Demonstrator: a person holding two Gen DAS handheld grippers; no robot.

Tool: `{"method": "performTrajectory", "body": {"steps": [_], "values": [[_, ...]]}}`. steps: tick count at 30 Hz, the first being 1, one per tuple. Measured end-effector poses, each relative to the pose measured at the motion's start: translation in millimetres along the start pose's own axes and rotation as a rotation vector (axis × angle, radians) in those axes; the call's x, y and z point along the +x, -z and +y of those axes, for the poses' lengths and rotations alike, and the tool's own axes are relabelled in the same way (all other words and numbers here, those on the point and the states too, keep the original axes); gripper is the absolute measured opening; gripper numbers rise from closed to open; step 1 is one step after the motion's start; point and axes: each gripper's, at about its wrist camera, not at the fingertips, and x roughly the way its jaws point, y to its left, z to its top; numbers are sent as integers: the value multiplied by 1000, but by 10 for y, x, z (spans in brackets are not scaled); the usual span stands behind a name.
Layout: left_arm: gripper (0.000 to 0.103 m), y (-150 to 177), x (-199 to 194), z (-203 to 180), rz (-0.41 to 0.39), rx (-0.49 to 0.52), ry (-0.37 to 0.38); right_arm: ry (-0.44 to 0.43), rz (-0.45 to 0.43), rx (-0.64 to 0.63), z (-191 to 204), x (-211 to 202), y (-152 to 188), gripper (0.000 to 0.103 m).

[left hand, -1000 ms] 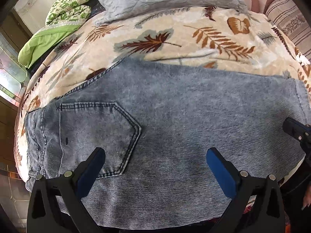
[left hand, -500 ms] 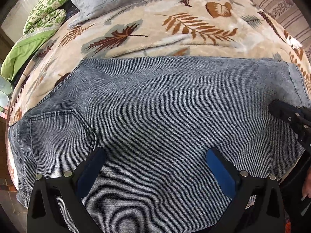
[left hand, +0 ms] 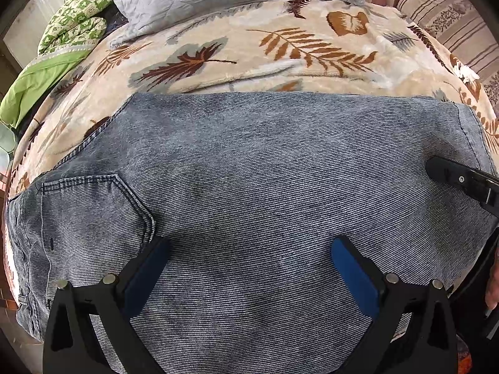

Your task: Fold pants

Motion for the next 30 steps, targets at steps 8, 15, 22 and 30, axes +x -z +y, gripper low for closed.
{"method": "performTrajectory", "body": {"steps": [8,15,22,30], "values": [[103,17,-19,-3,-11,24,-3,18,-20,-10,38,-24,39,12],[103,-59,-80,9,63,29,-14,27,-19,13,45,-205,77,12],[103,8,-428,-149,-22,97,15,43,-191,96,-191,-841,153,12],[103,58,-127,-306,69,123,27,79,-87,278,-685,-822,349,17]]}}
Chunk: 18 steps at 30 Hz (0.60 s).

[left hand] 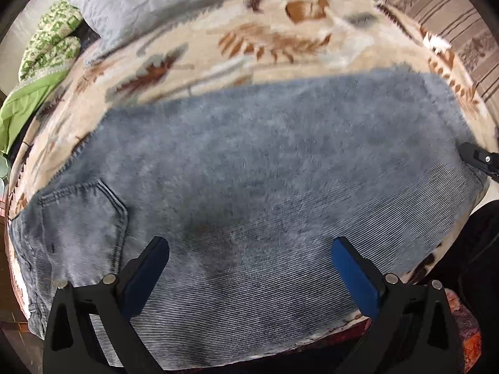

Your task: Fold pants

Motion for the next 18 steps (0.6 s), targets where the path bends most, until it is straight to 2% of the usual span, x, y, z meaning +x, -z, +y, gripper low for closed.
{"method": "performTrajectory", "body": {"steps": [3,7,10,11,13,14,15,18], "values": [[103,18,40,68,-2,-24,47,-22,80,56,-124,117,3,15],[103,14,33,88,-11,-3,57,-55,39,71,-172,-65,-21,16],[103,28,46,92,-32,8,62,-159,3,130,-298,-229,7,17],[103,30,51,96,-38,13,62,-171,-5,145,-327,-260,16,20],[103,35,53,97,-45,20,63,-157,-20,165,-401,-339,80,34],[103,35,62,89,-47,24,65,-155,-21,181,-425,-363,113,52],[103,37,63,91,-49,29,69,-168,-23,208,-469,-387,154,61],[103,34,68,96,-58,41,82,-219,-17,278,-579,-446,285,61]]}}
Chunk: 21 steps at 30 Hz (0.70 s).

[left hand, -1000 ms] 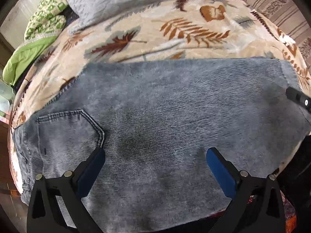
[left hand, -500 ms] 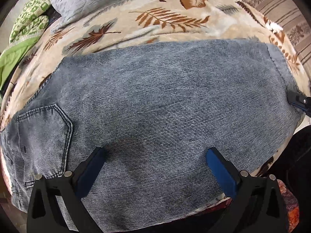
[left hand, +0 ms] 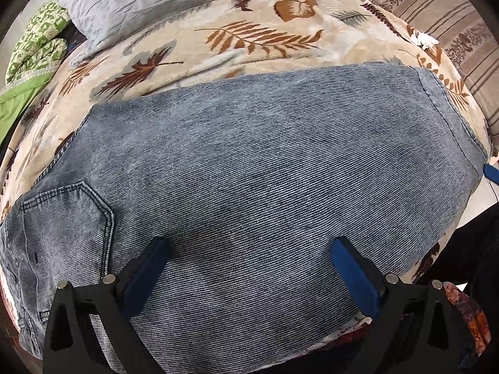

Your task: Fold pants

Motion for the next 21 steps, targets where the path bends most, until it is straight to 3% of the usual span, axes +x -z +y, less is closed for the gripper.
{"method": "performTrajectory", "body": {"steps": [5,13,21], "values": [[103,-2,1,15,-8,10,9,28,2,70,-133,-75,113,61],[103,20,-19,17,-21,17,17,100,-71,182,-473,31,17,61],[103,1,-18,-10,-17,-2,5,33,-131,168,-507,123,-50,62]]}}
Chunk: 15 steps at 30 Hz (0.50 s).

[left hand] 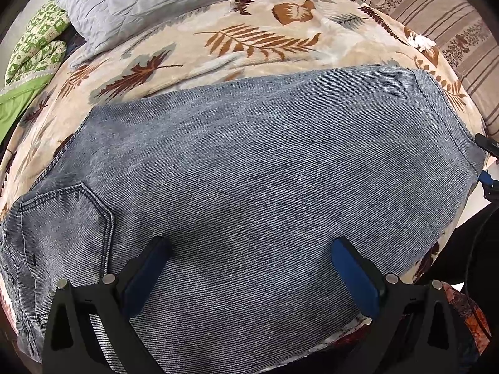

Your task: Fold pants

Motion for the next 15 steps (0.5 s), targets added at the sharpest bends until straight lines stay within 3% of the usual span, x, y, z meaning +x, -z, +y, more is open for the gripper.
{"method": "performTrajectory", "body": {"steps": [2,4,6,15], "values": [[103,2,-4,4,3,-6,0,-11,-2,11,5,33,-8,62],[103,2,-7,6,8,-13,-2,-19,-11,11,43,58,-13,52],[103,-2,-7,10,14,-19,-4,-1,-11,-4,64,74,-6,34],[103,10,-28,7,26,-39,-16,-1,-38,-114,333,70,80,26]]}}
